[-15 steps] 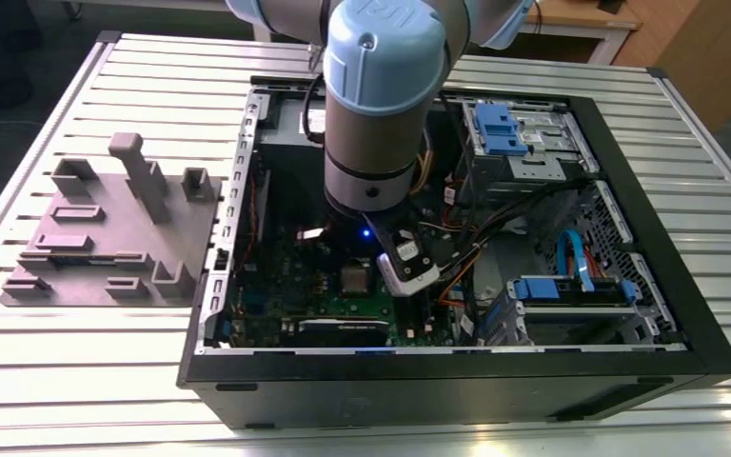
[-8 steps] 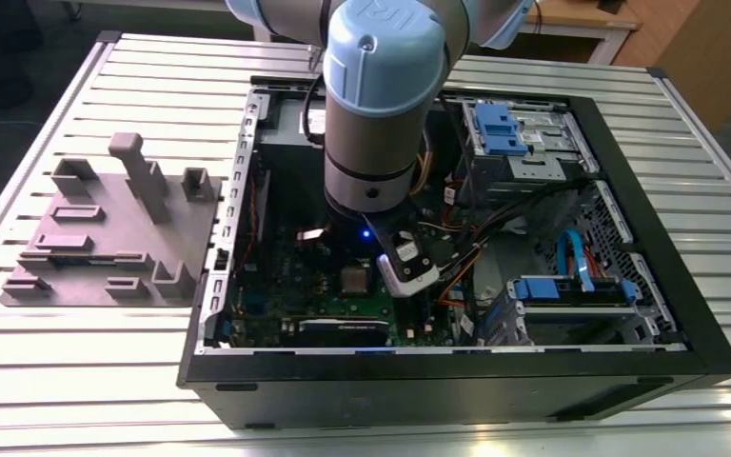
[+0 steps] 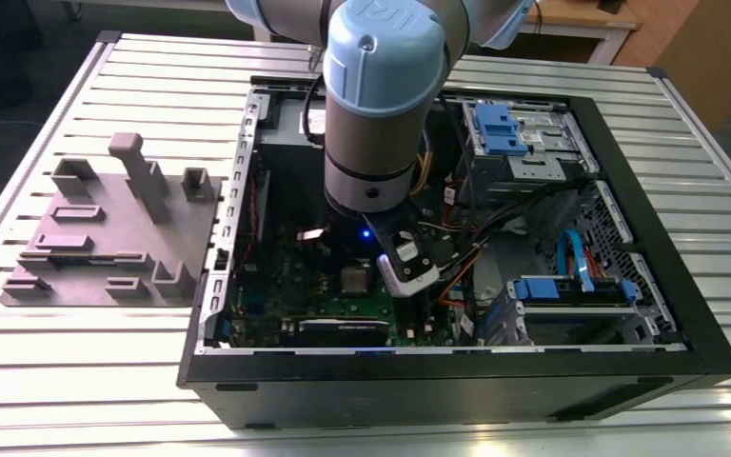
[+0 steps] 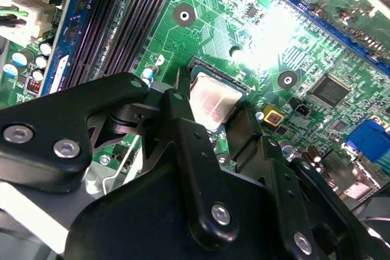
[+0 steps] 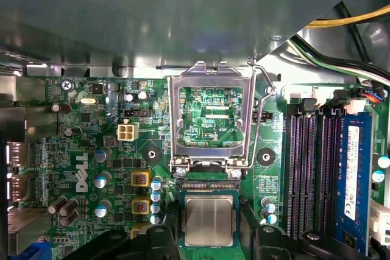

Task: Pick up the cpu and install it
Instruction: 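Place the cpu into insertion slot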

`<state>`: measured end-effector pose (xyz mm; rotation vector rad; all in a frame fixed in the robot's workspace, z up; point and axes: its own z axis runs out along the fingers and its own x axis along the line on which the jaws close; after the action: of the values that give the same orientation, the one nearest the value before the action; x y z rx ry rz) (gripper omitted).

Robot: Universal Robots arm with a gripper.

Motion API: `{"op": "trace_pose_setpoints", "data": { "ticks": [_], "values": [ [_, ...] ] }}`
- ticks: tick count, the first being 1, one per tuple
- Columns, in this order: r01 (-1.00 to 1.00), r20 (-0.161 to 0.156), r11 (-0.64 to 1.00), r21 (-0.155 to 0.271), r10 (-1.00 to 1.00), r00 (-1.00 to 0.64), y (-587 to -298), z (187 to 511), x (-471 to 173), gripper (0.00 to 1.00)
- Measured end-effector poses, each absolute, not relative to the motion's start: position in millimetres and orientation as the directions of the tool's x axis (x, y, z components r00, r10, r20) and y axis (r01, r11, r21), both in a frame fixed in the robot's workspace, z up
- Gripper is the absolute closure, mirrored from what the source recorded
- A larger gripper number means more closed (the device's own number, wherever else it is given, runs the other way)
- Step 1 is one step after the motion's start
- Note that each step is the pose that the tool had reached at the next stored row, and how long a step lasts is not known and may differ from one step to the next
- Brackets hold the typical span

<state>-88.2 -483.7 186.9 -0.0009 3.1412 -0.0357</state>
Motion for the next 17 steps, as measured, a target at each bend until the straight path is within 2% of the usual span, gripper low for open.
{"op": "trace_pose_setpoints", "data": {
  "ticks": [7,9,10,17],
  "values": [
    [-0.001,0.000,1.000,-0.023,-0.001,-1.000,-483.6,186.8,-88.2,0.53],
    [-0.001,-0.001,1.000,-0.022,-0.001,-1.000,-483.5,186.5,-88.0,0.52],
    [-0.001,-0.001,1.000,-0.022,-0.001,-1.000,-483.6,186.5,-88.1,0.46],
    [-0.001,0.000,1.000,-0.022,-0.001,-1.000,-483.6,188.1,-88.1,0.46]
  ]
}}
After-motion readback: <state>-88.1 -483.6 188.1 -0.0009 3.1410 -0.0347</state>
